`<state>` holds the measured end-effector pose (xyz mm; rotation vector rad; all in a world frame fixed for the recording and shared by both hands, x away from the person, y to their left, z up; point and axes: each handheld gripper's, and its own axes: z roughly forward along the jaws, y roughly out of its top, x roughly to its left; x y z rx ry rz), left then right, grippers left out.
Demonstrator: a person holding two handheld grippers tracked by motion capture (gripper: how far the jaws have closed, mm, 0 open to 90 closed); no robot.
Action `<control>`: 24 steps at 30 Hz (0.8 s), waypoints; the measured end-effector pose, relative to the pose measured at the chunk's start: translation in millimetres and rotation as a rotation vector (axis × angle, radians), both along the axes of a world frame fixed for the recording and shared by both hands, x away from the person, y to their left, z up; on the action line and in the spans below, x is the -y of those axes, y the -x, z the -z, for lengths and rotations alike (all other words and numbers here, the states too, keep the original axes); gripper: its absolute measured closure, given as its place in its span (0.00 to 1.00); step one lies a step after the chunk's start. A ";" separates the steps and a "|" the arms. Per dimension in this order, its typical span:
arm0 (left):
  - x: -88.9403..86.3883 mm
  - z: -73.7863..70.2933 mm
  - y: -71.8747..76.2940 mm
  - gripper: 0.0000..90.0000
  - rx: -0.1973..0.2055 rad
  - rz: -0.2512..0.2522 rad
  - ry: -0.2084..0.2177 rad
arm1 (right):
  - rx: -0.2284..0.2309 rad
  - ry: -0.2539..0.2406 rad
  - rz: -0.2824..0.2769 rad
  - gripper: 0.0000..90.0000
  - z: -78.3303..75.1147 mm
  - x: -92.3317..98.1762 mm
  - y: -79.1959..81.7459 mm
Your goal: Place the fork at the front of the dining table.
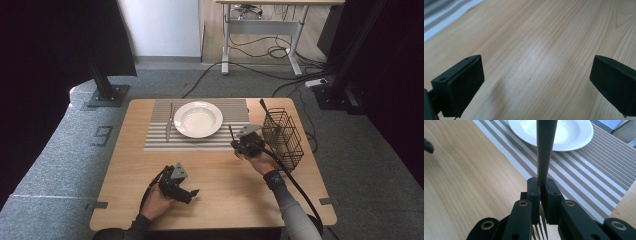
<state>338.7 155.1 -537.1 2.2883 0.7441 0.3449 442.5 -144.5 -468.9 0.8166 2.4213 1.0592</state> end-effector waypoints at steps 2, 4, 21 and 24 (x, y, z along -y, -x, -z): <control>-1.2 3.1 1.6 0.00 -0.001 -0.004 -0.011 | 0.000 0.009 0.012 0.93 -0.6 -1.2 -4.2; -2.6 5.7 2.8 0.00 -0.005 -0.010 -0.015 | 0.005 0.021 0.017 0.93 -1.6 -1.9 -9.3; -7.8 12.3 -0.8 0.00 -0.057 -0.047 -0.011 | -0.018 0.073 0.136 0.93 -1.0 -5.6 -53.8; -7.8 12.4 -0.8 0.00 -0.057 -0.050 -0.008 | -0.023 0.093 0.170 0.93 2.3 -5.4 -63.9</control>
